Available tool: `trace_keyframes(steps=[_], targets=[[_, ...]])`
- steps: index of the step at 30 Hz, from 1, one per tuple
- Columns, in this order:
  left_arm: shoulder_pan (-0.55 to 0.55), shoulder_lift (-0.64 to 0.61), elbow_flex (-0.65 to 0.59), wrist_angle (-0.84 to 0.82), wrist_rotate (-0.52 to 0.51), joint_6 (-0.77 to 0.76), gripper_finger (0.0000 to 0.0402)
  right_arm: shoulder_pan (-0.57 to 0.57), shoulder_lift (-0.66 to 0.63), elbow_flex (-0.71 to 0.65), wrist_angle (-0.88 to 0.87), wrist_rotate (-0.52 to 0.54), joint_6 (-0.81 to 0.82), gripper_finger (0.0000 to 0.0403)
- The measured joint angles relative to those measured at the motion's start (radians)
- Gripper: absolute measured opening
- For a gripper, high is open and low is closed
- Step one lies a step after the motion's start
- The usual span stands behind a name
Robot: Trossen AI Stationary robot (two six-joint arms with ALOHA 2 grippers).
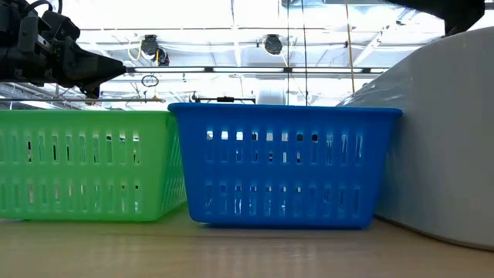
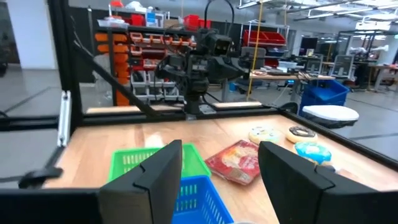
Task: Pick & Place Food Item
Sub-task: Put the red popcorn bag into the white bin
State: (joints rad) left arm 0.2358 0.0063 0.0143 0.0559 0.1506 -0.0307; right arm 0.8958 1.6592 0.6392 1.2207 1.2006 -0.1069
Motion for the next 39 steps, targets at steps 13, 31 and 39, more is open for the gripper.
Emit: trace_keyframes(steps=[13, 31, 39], targets=[[0.0, 0.0, 0.0, 0.0, 0.0, 0.0, 0.0074, -0.081, -0.477, -0.078, -0.53, -0.163, 0.084, 0.0199], [0.0, 0.0, 0.0, 0.001, 0.0, 0.0, 0.0074, -0.293, -1.023, -0.591, -0.232, -0.29, -0.074, 0.0198], [0.0, 0.0, 0.0, 0.031, 0.0, -0.002, 0.0074, -0.293, -1.062, -0.621, -0.239, -0.289, -0.087, 0.0198]])
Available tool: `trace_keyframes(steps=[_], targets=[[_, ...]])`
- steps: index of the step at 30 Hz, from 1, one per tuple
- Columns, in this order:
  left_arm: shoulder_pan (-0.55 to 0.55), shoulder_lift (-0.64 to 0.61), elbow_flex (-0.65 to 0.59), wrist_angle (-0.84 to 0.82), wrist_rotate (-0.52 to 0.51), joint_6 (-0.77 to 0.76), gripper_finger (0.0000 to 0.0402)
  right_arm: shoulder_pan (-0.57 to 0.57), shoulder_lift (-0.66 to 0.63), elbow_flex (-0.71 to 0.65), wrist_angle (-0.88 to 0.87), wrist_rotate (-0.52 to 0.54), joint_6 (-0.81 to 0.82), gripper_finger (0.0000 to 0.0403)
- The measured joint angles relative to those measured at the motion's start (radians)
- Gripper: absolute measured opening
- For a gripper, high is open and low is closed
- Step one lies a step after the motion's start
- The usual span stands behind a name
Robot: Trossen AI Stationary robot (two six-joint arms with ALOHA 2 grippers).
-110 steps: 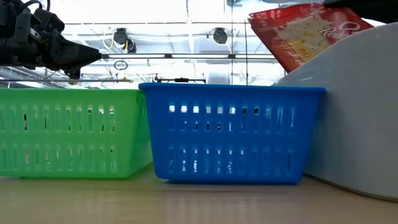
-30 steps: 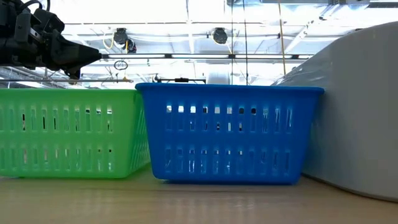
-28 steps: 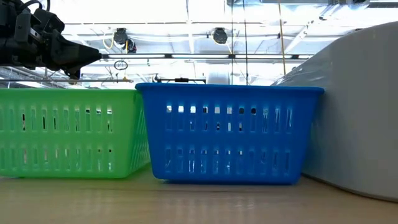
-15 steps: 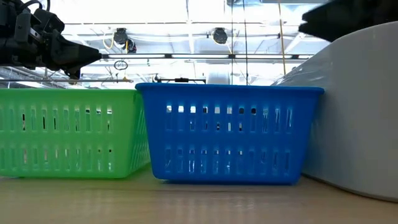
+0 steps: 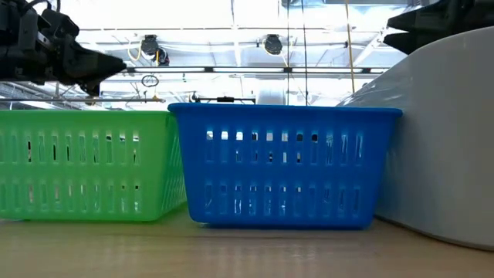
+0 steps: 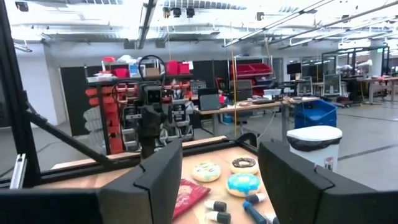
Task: Pick & Place Food Item
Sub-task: Put the red popcorn bag into the white bin
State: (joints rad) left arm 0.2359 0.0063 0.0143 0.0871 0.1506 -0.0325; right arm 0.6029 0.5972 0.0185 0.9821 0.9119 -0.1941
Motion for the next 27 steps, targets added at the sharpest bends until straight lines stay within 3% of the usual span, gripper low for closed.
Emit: trace_keyframes(steps=[7, 10, 17, 23, 27], targets=[[0.0, 0.0, 0.0, 0.082, 0.0, -0.007, 0.0074, 0.0, 0.0, -0.002, -0.004, -0.005, -0.002, 0.0198], [0.0, 0.0, 0.0, 0.102, 0.0, -0.007, 0.0074, 0.0, -0.003, -0.002, -0.039, -0.073, 0.001, 0.0198], [0.0, 0.0, 0.0, 0.139, -0.009, -0.005, 0.0074, -0.027, -0.005, -0.003, -0.234, -0.109, 0.199, 0.0199], [0.0, 0.0, 0.0, 0.17, -0.224, 0.022, 0.0074, -0.12, -0.005, -0.003, -0.292, -0.108, 0.288, 0.0199], [0.0, 0.0, 0.0, 0.167, -0.249, -0.089, 0.0074, -0.17, -0.005, -0.003, -0.296, -0.227, 0.319, 0.0199]])
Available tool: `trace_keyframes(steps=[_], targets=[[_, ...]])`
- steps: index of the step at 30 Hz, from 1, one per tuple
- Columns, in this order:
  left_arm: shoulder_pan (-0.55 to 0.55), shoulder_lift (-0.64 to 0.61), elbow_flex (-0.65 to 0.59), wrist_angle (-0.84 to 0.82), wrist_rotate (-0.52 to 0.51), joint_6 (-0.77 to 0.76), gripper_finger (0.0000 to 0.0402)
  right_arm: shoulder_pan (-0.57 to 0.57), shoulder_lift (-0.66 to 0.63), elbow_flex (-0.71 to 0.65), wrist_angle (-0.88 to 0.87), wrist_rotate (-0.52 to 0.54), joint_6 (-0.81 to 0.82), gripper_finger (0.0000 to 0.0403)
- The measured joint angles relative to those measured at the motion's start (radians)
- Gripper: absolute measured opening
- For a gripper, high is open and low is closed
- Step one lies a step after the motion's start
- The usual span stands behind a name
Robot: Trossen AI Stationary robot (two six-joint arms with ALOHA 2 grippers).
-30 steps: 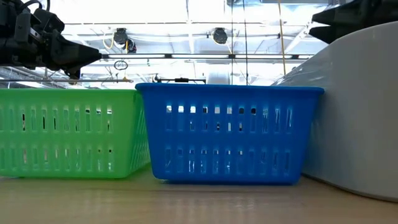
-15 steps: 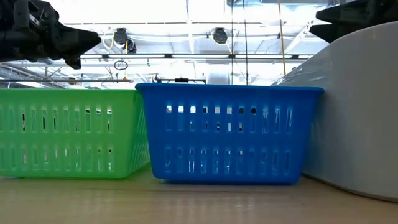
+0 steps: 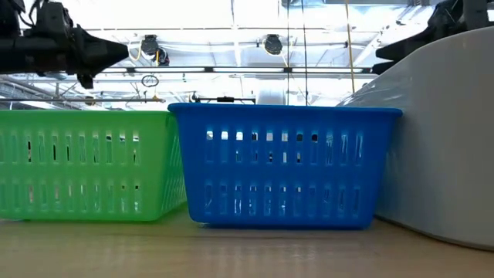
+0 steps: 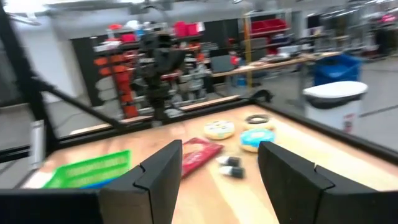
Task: Pick & Place Food Item
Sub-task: Put the red popcorn bag into the white bin
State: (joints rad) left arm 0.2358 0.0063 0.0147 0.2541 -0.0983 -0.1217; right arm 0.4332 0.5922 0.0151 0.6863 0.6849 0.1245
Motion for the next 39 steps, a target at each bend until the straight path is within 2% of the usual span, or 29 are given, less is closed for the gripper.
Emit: trace_keyframes(steps=[3, 6, 8, 15, 18, 21, 28, 31, 39], targets=[[-0.001, 0.0, 0.0, -0.055, 0.019, -0.15, 0.0074, -0.025, 0.0, 0.0, -0.014, -0.064, 0.026, 0.0199], [-0.001, 0.005, 0.0, -0.188, -0.045, -0.366, 0.0077, -0.041, 0.0, 0.0, -0.032, -0.061, 0.033, 0.0199], [-0.001, 0.028, 0.003, -0.224, -0.046, -0.496, 0.0088, -0.052, 0.001, 0.0, -0.042, -0.061, 0.041, 0.0199], [-0.041, 0.214, 0.002, -0.2, 0.141, -0.694, 0.0185, -0.068, 0.005, 0.0, -0.05, -0.062, 0.059, 0.0199], [-0.072, 0.306, 0.001, -0.215, 0.149, -0.838, 0.0224, -0.068, 0.005, 0.0, -0.049, -0.062, 0.059, 0.0199], [-0.099, 0.403, 0.002, -0.233, 0.115, -0.978, 0.0241, -0.068, 0.005, 0.0, -0.049, -0.06, 0.059, 0.0199], [-0.149, 0.639, 0.002, -0.236, 0.033, -1.121, 0.0223, -0.068, 0.005, 0.0, -0.049, -0.059, 0.057, 0.0199], [-0.153, 0.716, 0.002, -0.226, -0.036, -1.17, 0.0209, -0.068, 0.005, 0.0, -0.049, -0.059, 0.055, 0.0199], [-0.153, 0.881, 0.007, -0.123, -0.18, -1.176, 0.0181, -0.068, 0.005, 0.0, -0.051, -0.058, 0.055, 0.0199]])
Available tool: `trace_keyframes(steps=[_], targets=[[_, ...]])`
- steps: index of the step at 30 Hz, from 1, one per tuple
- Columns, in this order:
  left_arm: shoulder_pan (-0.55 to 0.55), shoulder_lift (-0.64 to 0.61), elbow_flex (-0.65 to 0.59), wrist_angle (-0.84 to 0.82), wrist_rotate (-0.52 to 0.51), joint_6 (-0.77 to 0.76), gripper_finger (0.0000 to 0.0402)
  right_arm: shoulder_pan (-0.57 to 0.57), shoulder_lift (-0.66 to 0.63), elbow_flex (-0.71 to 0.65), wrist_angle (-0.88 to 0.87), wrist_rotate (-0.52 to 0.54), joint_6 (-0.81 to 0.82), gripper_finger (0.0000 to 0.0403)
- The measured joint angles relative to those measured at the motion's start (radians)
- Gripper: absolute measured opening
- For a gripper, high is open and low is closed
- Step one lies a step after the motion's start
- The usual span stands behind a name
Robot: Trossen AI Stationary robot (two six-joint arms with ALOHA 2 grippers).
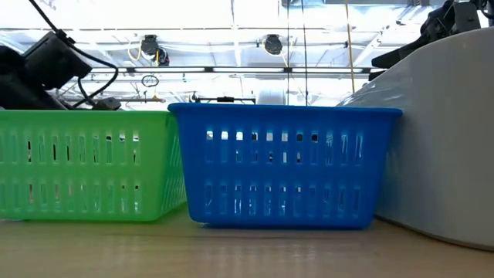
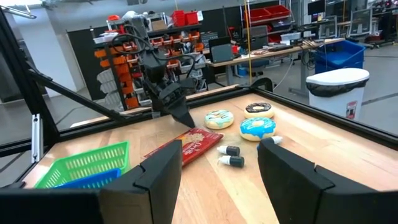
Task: Pick & Place Food Item
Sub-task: Put the red popcorn bag into the white bin
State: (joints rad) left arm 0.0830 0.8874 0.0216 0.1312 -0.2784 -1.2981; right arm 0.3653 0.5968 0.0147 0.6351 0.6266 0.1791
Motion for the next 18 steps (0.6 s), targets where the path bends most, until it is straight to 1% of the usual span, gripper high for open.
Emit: trace_keyframes(steps=[3, 5, 11, 18], targets=[[0.0, 0.038, -0.005, 0.1, -0.007, 0.072, 0.0175, 0.0, 0.0, 0.0, -0.001, 0.0, 0.0, 0.0199], [0.0, 0.059, -0.005, 0.137, 0.0, 0.118, 0.0175, 0.0, 0.0, 0.0, 0.0, 0.0, 0.0, 0.0199], [0.0, 0.136, -0.001, 0.153, -0.003, 0.115, 0.0175, 0.0, 0.0, 0.0, 0.001, 0.0, 0.0, 0.0199], [0.001, 0.229, 0.003, 0.27, 0.003, 0.148, 0.0175, 0.0, 0.0, -0.001, 0.003, 0.0, 0.0, 0.0199]])
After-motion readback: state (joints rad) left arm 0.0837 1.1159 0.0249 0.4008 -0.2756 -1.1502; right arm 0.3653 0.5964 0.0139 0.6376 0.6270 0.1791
